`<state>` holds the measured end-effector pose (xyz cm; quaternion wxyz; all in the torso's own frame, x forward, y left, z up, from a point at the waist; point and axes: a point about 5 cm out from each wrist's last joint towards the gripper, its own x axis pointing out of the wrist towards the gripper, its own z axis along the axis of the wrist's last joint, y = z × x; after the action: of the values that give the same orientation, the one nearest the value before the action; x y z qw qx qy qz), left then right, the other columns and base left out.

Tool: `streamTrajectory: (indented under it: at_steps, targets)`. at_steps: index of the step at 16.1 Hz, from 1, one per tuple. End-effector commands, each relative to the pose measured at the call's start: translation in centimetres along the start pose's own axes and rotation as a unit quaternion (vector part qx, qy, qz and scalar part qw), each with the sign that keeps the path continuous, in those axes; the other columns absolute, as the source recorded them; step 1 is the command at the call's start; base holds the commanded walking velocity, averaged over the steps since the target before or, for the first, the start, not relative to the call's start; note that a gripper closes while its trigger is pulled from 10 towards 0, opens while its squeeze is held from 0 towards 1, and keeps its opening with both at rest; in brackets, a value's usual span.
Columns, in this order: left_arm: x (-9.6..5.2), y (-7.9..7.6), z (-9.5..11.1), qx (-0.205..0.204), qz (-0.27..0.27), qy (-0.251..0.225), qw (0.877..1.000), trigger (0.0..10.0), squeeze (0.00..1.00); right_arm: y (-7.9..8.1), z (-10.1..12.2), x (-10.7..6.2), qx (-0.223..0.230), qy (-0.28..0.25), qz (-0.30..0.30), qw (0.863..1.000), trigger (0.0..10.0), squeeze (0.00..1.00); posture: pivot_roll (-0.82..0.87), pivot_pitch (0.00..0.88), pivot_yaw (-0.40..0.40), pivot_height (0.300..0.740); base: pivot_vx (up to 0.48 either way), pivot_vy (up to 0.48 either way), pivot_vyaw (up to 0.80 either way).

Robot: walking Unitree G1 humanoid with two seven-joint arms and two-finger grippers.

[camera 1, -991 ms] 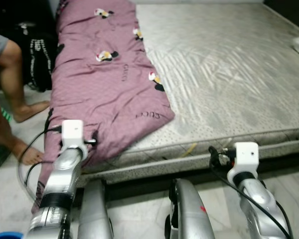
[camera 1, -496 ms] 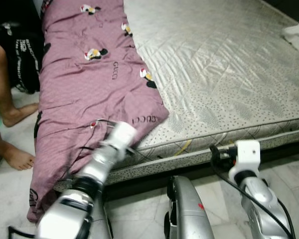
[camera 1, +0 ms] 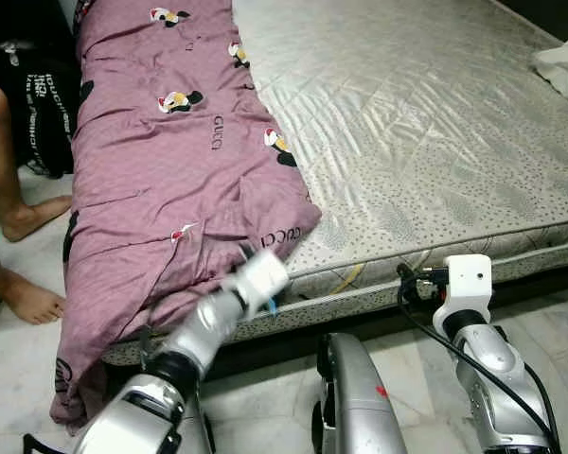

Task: Clean up the room

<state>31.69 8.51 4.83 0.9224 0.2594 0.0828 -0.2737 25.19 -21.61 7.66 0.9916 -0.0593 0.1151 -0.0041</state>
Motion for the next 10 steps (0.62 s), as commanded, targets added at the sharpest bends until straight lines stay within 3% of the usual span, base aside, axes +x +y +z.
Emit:
streamTrajectory:
  at_steps: [1, 2, 4, 5, 7, 8, 9, 10]
  targets:
    - [-0.1, 1.8, 1.5, -0.014, 0.056, -0.05, 0.997, 10.0, 0.0, -0.1, -0.3, 0.0, -0.002, 0.006, -0.006, 1.0, 10.0, 0.0, -0.14, 0.073, -0.047, 0.551, 0.0, 0.0, 0.0]
    - [-0.5, 3.5, 2.6, -0.051, 0.122, -0.091, 0.987, 10.0, 0.0, 0.0, -0.3, 0.0, -0.002, 0.006, -0.004, 1.0, 10.0, 0.0, -0.14, 0.073, -0.047, 0.551, 0.0, 0.0, 0.0]
    - [-1.0, 5.1, 2.9, -0.094, 0.182, -0.104, 0.973, 10.0, 0.0, 0.2, -0.3, 0.1, -0.002, 0.006, -0.002, 1.0, 10.0, 0.0, -0.14, 0.07, -0.048, 0.551, 0.0, 0.0, 0.0]
    - [-1.1, 5.9, 2.3, -0.145, 0.212, -0.088, 0.962, 10.0, 0.0, 0.2, -0.3, 0.2, -0.001, 0.005, -0.001, 1.0, 10.0, 0.0, -0.13, 0.068, -0.048, 0.551, 0.0, 0.0, 0.0]
    - [-1.0, 6.4, 1.4, -0.197, 0.226, -0.06, 0.952, 10.0, 0.0, 0.2, -0.3, 0.2, -0.002, 0.005, -0.001, 1.0, 10.0, 0.0, -0.14, 0.069, -0.048, 0.551, 0.0, 0.0, 0.0]
    - [-0.7, 7.0, -0.5, -0.258, 0.226, 0.011, 0.939, 10.0, 0.0, 0.0, -0.1, 0.1, -0.003, 0.002, -0.003, 1.0, 10.0, 0.0, -0.15, 0.076, -0.047, 0.551, 0.0, 0.0, 0.0]
    - [-0.5, 7.0, -0.9, -0.267, 0.217, 0.033, 0.938, 10.0, 0.0, 0.0, -0.2, 0.1, -0.004, 0.003, -0.004, 1.0, 10.0, 0.0, -0.16, 0.078, -0.047, 0.551, 0.0, 0.0, 0.0]
    - [-0.4, 7.3, -1.3, -0.304, 0.222, 0.063, 0.924, 10.0, 0.0, -0.2, -0.3, -0.1, -0.007, 0.005, -0.006, 1.0, 10.0, 0.0, -0.16, 0.078, -0.045, 0.551, 0.0, 0.0, 0.0]
